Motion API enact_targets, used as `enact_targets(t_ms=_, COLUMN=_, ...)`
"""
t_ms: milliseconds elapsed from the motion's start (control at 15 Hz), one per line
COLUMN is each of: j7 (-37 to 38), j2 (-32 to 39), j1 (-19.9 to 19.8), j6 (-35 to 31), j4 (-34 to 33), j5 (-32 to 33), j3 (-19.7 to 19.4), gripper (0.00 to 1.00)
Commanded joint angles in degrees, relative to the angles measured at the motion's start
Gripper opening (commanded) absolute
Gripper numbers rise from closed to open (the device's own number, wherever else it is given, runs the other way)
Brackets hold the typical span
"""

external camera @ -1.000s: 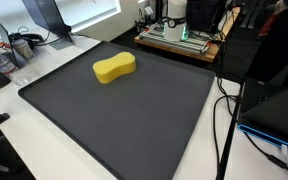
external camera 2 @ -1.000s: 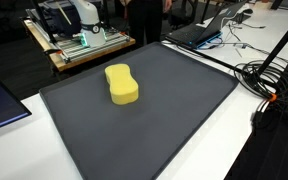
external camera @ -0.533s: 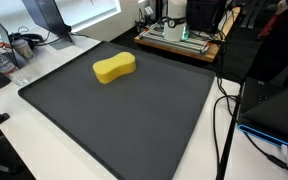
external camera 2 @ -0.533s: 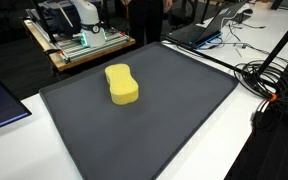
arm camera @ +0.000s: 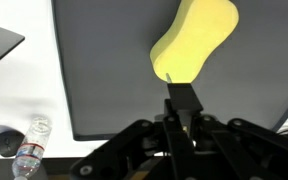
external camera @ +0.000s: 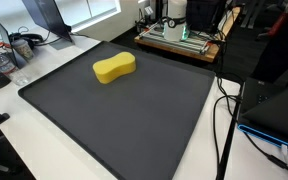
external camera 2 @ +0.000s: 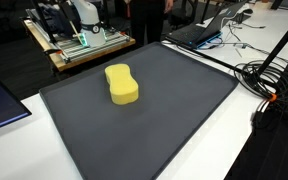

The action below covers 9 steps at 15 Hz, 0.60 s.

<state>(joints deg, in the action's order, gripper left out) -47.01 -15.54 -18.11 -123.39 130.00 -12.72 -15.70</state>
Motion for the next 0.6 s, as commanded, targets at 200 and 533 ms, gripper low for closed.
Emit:
enact_targets(t_ms=200, j7=14.01, j2=-8.14, j1=-0.48, j6=-10.08, j4=15.37, j5=8.61, j3=-0.27, gripper=0.03)
enact_targets(t_ms=533, j7=18.45, j2=-6.16, j1=1.91, j6=-10.02, j4=15.96, j5=10.80, j3=-1.91, gripper=0.13)
